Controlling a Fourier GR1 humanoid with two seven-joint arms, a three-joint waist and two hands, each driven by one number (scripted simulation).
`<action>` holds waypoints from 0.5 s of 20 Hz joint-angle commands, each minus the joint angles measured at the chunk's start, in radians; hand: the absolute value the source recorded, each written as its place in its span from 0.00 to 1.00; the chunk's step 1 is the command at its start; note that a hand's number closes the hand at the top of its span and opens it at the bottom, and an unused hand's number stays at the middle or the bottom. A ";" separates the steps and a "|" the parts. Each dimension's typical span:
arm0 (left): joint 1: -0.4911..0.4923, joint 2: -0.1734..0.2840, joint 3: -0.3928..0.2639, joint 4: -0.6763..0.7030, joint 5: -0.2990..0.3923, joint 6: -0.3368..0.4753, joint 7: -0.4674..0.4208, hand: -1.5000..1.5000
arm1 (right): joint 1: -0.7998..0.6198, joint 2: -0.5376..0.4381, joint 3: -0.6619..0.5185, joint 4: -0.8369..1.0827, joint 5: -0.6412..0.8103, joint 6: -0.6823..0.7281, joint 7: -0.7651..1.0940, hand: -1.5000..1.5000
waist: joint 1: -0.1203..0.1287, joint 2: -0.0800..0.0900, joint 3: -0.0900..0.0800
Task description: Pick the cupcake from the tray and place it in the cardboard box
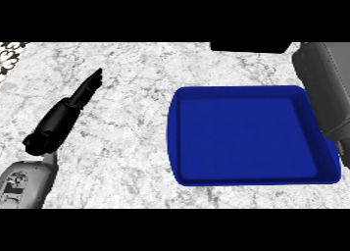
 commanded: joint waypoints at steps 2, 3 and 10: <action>-0.016 0.009 0.006 0.001 0.000 -0.010 0.002 0.50 | -0.088 -0.041 -0.094 0.080 0.016 -0.165 0.147 1.00 | -0.002 0.003 0.000; 0.017 0.005 0.018 -0.001 -0.005 0.011 -0.006 0.50 | -0.017 -0.077 -0.106 0.065 0.021 -0.226 0.140 1.00 | -0.018 -0.002 0.001; 0.060 -0.006 0.002 -0.025 -0.024 0.010 -0.027 0.50 | -0.091 -0.215 -0.179 0.208 0.027 -0.296 0.162 1.00 | -0.017 -0.004 0.000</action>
